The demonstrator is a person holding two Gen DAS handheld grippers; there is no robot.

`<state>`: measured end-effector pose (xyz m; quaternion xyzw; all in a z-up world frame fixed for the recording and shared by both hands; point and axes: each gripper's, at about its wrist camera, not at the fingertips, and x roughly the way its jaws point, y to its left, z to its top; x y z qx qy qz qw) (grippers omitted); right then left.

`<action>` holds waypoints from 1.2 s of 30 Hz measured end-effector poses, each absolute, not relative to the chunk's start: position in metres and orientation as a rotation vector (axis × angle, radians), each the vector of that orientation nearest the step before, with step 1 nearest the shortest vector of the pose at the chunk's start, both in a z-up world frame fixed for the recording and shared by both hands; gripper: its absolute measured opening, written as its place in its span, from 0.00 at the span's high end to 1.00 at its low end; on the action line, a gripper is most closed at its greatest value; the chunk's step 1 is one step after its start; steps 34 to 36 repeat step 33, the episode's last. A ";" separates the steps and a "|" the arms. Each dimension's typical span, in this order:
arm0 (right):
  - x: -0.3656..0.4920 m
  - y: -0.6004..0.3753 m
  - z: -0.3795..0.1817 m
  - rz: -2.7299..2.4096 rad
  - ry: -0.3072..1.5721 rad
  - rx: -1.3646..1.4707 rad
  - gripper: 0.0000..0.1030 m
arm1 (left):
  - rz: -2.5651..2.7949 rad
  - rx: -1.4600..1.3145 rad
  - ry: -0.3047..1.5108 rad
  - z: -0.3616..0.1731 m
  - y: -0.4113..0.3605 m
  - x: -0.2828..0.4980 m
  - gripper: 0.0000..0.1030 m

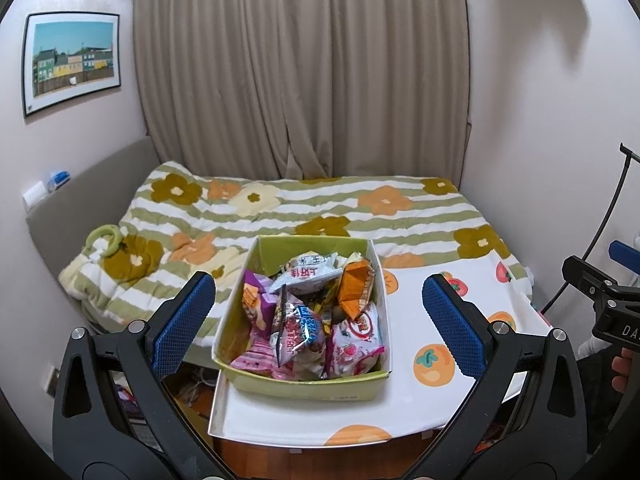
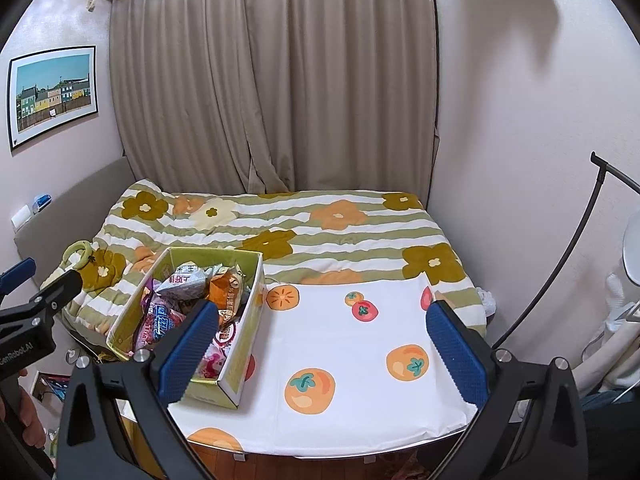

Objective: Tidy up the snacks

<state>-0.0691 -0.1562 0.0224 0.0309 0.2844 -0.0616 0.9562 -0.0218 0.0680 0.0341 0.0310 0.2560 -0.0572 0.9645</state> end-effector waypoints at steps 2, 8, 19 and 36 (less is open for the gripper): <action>-0.069 -0.156 0.023 -0.127 0.577 0.062 0.00 | -0.115 0.063 0.516 0.034 0.068 -0.022 0.00; -0.068 -0.156 0.022 -0.127 0.578 0.064 0.00 | -0.114 0.062 0.517 0.034 0.068 -0.020 0.00; -0.068 -0.156 0.023 -0.125 0.577 0.063 0.00 | -0.116 0.058 0.509 0.034 0.068 -0.017 0.00; -0.061 -0.151 0.020 -0.140 0.593 0.070 0.00 | -0.106 0.034 0.523 0.026 0.078 -0.008 0.00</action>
